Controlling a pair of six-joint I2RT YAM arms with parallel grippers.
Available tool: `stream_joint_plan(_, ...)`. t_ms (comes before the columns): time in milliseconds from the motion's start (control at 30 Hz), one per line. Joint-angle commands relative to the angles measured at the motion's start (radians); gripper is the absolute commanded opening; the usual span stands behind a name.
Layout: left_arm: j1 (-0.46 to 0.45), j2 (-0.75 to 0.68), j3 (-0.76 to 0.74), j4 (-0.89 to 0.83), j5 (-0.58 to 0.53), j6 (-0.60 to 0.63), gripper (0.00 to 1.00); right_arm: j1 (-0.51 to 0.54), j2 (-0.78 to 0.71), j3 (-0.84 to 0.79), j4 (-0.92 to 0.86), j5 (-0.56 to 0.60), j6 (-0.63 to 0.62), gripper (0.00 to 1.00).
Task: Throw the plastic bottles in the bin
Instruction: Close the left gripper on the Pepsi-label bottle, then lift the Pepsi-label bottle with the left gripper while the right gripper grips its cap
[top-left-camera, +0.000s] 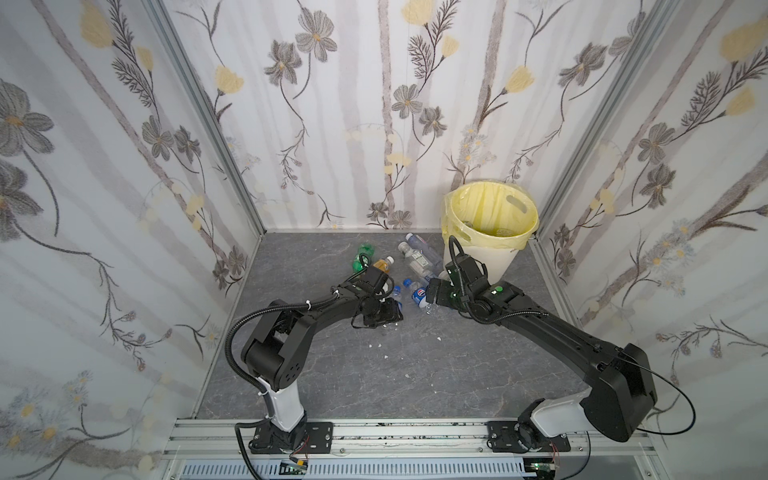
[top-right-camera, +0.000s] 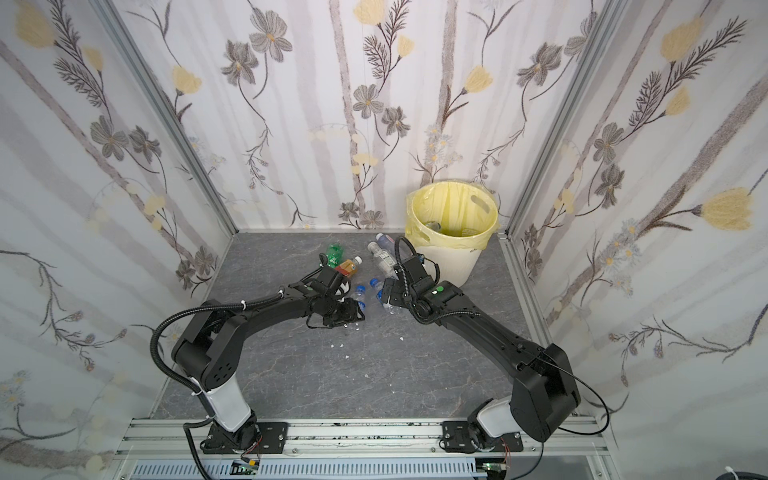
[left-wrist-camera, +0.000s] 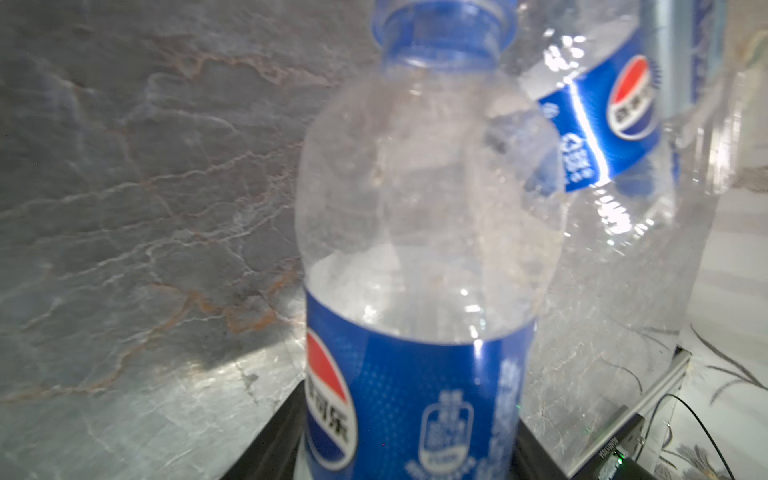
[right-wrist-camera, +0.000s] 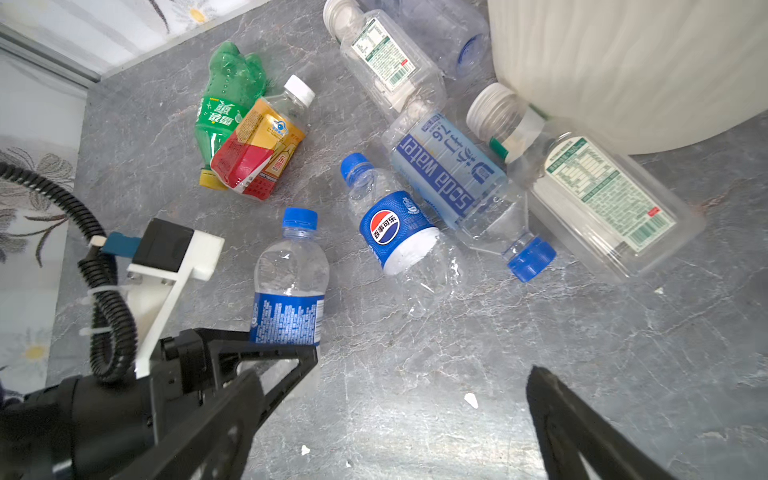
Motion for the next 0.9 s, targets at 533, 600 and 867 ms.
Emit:
stream_joint_plan(533,0.136,-0.274,-0.256,0.138,0.173,0.070,0.55,0.030,0.274,0.128,0.325,-0.391,0.149,1.00)
stream_joint_plan(600,0.157,-0.296,-0.275,0.149,0.188,0.071,0.55,0.038,0.315,0.165,0.338,-0.423,0.158,1.00)
stream_joint_plan(867,0.207,-0.330,-0.302,0.179,0.241,0.069,0.54,0.056,0.432,0.266,0.368,-0.517,0.202,1.00)
